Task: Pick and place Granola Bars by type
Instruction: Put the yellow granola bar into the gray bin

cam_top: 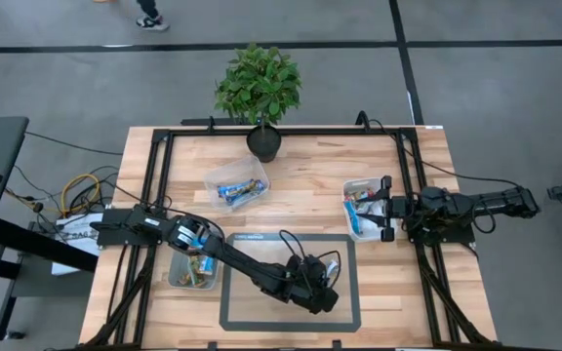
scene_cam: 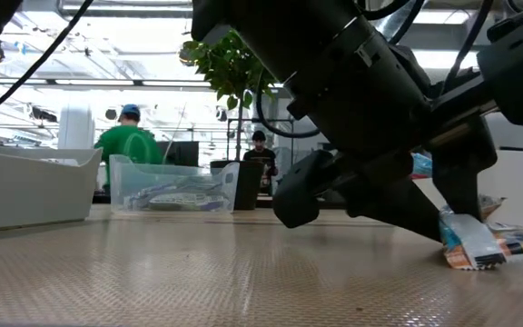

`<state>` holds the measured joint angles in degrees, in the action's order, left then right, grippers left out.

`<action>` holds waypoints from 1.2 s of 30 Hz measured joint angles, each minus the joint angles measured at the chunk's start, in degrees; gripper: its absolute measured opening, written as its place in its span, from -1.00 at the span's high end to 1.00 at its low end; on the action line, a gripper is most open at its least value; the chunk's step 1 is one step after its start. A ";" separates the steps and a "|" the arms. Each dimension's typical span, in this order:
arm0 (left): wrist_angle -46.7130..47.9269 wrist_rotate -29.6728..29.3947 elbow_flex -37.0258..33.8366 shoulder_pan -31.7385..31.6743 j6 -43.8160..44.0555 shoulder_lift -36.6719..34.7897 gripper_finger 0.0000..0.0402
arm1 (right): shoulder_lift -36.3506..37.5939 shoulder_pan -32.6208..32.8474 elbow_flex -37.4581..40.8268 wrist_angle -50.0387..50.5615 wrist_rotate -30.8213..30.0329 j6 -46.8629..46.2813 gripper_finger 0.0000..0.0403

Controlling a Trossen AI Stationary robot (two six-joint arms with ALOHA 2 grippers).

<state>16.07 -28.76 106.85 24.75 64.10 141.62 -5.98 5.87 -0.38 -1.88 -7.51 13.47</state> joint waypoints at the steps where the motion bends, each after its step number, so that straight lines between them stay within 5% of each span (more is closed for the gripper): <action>1: 0.06 0.09 0.29 0.00 -0.66 0.05 0.69 | 0.00 0.00 0.00 -0.01 0.00 0.00 0.15; 9: 6.07 1.93 4.89 0.83 -5.38 0.18 0.83 | 0.00 0.00 0.00 0.01 0.00 0.00 0.15; 18: 23.76 -3.44 10.81 2.46 -6.11 -4.41 0.84 | 0.00 0.00 0.00 -0.03 0.00 0.00 0.15; 36: 71.27 6.99 10.90 3.45 16.14 -18.40 0.84 | 0.02 0.00 0.00 -0.08 -0.02 0.00 0.15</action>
<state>87.34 -21.77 117.75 28.21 80.24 123.22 -5.96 5.87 -0.38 -1.95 -7.53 13.47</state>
